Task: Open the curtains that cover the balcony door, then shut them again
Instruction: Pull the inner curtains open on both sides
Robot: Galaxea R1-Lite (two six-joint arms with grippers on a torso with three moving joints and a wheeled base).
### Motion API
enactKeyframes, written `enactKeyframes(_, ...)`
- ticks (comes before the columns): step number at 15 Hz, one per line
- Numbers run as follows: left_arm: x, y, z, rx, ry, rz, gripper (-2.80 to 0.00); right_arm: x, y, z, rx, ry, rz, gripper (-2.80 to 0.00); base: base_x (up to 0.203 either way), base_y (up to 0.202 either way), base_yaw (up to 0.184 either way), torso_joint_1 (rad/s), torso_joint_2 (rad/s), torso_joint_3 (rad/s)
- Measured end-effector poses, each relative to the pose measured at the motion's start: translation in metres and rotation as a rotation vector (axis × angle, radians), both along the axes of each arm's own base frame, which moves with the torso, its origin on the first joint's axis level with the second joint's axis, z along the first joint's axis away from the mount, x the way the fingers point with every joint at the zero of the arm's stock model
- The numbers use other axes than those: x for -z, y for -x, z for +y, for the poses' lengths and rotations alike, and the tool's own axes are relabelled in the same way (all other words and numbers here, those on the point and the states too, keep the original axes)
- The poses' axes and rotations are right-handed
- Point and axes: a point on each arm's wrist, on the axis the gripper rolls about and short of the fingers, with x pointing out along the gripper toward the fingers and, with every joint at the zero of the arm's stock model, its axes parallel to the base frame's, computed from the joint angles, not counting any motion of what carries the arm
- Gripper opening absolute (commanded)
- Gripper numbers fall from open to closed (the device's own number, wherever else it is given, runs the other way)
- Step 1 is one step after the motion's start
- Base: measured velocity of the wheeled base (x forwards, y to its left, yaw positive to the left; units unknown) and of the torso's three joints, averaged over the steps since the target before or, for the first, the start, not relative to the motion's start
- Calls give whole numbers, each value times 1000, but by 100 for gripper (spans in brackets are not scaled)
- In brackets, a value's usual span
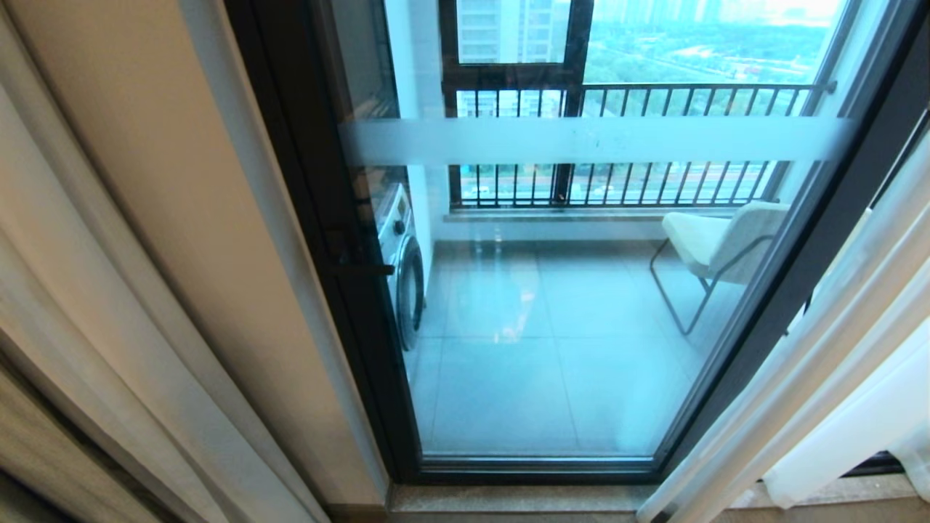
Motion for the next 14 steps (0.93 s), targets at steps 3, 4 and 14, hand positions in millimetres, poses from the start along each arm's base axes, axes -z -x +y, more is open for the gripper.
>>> enactKeyframes(3, 0, 0, 0, -1, 0, 0, -280, 0, 0, 0, -1, 0, 0, -280, 3, -135, 5, 2, 1, 0)
enactKeyframes(4, 0, 0, 0, -1, 0, -1, -280, 0, 0, 0, -1, 0, 0, -280, 0, -196, 0, 6, 12, 2)
enactKeyframes(14, 0, 0, 0, -7, 11, 0, -280, 0, 0, 0, -1, 0, 0, -280, 0, -190, 0, 2, 1, 5)
